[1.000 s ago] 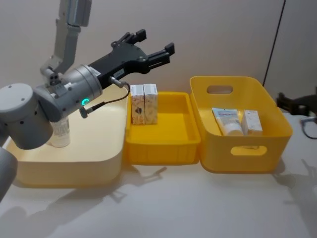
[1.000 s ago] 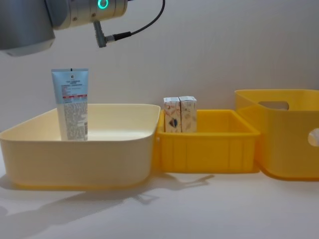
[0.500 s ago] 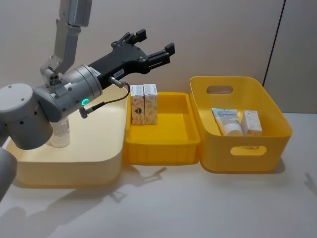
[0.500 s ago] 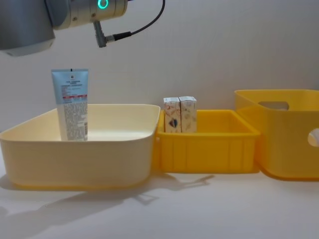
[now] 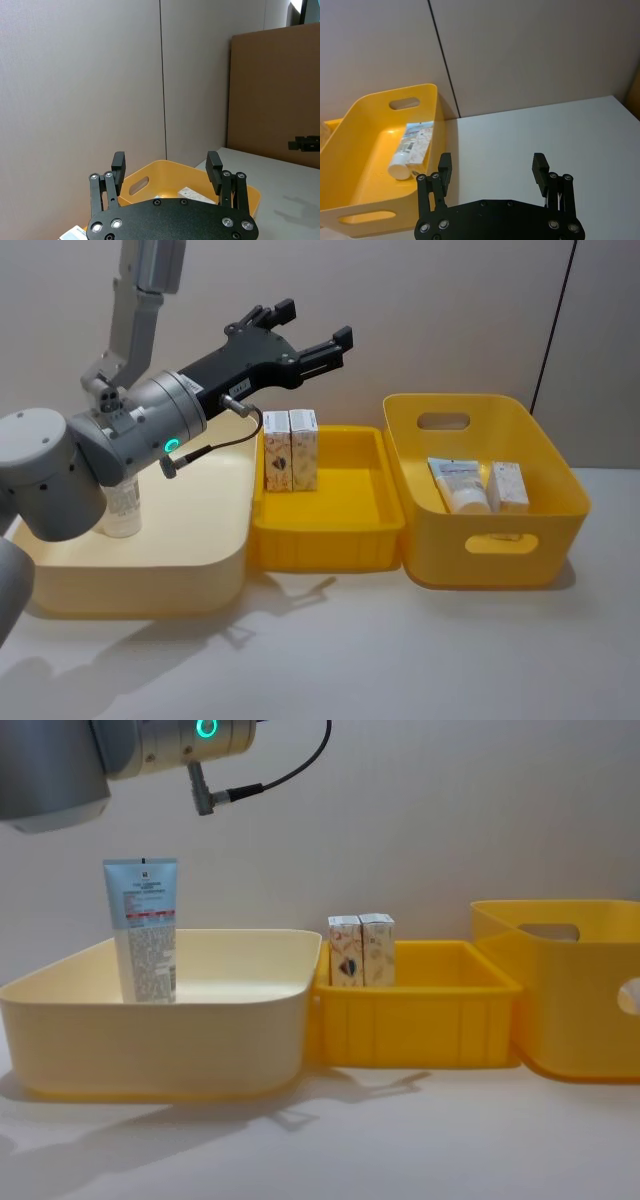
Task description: Bimanual collaborative sorting of washing and personal care products
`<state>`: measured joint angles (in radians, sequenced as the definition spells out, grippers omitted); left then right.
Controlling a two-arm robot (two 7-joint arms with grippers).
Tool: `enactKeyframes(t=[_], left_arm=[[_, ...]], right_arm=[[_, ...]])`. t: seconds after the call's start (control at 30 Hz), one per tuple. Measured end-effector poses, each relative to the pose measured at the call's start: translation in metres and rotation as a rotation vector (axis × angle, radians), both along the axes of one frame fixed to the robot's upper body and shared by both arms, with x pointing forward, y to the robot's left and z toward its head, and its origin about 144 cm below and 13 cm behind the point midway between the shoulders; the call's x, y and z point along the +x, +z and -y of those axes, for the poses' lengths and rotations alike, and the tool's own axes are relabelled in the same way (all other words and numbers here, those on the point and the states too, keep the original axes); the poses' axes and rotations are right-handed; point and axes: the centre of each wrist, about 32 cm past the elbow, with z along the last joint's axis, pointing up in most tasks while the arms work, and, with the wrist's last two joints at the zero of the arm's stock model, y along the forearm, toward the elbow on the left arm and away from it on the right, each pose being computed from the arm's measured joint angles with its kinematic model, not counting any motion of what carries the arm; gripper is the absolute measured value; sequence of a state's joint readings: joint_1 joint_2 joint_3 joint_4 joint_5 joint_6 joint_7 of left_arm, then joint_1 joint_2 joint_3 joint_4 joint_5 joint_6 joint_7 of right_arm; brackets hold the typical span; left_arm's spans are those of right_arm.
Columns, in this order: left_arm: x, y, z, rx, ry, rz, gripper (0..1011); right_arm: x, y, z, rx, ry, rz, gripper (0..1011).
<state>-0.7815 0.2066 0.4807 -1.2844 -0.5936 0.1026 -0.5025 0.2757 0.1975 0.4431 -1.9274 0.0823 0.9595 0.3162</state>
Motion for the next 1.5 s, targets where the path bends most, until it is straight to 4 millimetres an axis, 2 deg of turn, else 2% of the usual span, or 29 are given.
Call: enactKeyframes(t=[0.7,1.5], left_arm=[[0.0,0.0,0.0,0.0,0.0,0.0,1000],[0.0,0.0,0.0,0.0,0.0,0.0,1000]], right_arm=[[0.005,0.013,-0.008,-0.032,0.234,0.03,1001],[0.014,0.037,-0.025,-0.106,0.622,0.012,1001]])
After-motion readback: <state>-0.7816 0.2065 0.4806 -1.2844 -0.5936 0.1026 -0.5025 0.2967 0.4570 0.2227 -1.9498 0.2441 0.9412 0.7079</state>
